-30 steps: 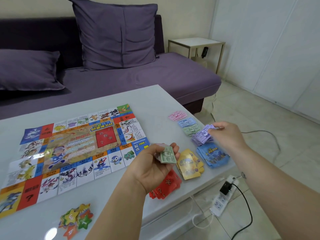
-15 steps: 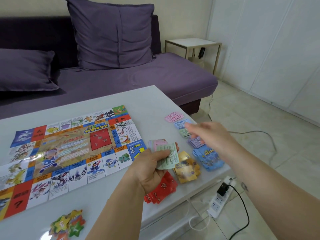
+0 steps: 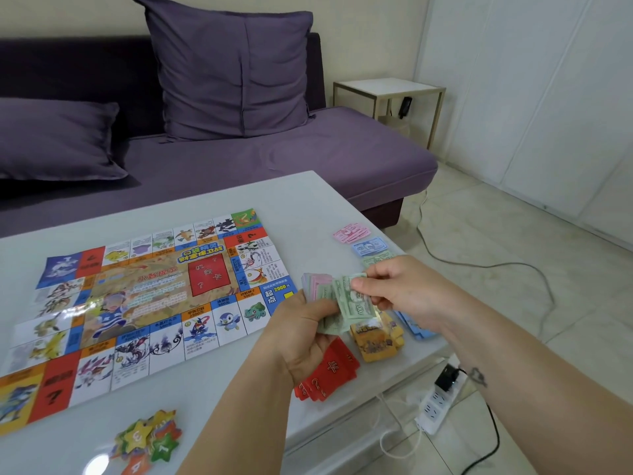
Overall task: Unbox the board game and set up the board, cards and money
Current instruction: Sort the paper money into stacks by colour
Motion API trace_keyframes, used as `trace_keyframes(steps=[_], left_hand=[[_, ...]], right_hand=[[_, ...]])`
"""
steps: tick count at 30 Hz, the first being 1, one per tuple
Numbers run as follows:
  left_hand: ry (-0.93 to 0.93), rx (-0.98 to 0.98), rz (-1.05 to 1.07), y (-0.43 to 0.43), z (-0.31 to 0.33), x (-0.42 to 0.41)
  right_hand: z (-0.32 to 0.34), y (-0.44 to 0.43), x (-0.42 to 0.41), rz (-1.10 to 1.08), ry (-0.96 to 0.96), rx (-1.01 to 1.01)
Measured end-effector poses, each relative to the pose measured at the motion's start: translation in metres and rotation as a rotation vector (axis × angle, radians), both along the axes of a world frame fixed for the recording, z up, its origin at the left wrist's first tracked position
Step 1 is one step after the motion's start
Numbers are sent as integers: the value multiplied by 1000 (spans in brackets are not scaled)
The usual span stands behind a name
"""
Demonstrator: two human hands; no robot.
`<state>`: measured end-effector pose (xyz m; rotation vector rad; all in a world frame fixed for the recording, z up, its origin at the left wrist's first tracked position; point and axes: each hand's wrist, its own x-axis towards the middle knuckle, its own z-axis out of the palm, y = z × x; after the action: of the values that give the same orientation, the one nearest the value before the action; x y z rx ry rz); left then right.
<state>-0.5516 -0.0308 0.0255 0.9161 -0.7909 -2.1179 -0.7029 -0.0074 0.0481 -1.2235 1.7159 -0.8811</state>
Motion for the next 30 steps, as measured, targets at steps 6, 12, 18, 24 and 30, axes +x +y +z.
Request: trace_keyframes(steps=[6,12,18,24,30], left_hand=[[-171,-94,60,-1,0,3],[-278,-86,113,-2,-6,1],[-82,107,102,0,-1,2],[-86,47,111,-6,-3,4],[-172,-32,139,-4,-11,0]], right_hand=[[-1,0,1,-77,-30,-18],[-10,-2,11,-86,-68,-16],[-15,-4,12,-89,-81,-13],[-12,-3,7,-130,-235,-15],[-17,-1,17,-49,-138,-38]])
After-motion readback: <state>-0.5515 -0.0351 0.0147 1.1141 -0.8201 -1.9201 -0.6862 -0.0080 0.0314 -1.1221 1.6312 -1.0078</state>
